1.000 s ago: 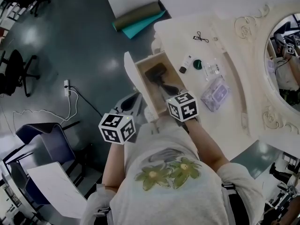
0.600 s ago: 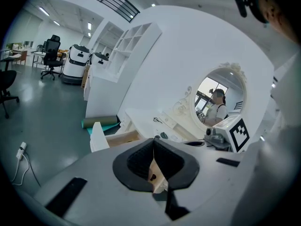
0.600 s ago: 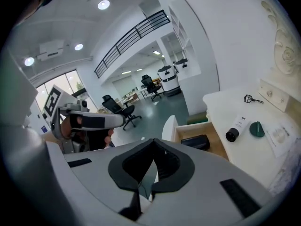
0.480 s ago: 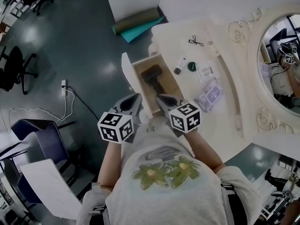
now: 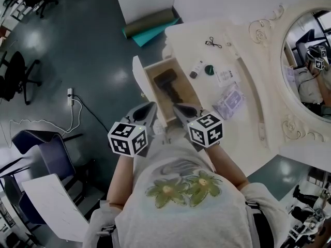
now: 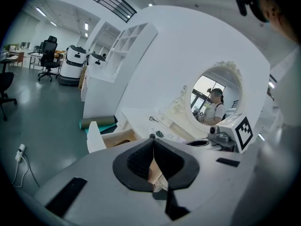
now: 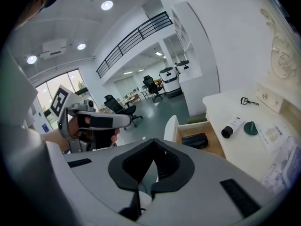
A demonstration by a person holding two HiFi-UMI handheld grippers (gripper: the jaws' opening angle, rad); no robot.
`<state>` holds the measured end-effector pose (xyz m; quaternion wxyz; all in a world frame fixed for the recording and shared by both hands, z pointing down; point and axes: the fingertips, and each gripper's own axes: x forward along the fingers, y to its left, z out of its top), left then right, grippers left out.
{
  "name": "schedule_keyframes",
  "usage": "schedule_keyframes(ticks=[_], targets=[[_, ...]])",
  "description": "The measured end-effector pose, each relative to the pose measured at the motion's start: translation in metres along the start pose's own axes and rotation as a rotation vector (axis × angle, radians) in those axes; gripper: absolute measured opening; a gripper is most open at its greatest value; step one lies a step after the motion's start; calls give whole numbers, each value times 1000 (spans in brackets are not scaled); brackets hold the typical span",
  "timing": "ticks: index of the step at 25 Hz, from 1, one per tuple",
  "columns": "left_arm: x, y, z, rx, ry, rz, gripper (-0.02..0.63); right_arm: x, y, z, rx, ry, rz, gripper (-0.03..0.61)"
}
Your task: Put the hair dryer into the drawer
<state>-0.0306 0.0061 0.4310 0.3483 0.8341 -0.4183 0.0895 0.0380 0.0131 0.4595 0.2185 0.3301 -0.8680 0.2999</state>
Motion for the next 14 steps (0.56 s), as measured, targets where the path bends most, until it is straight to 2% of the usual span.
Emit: schedule_keyframes(ticks=[14], targets=[[-11, 2, -9, -2, 0, 3, 9, 2, 12, -5, 20, -4, 7, 21]])
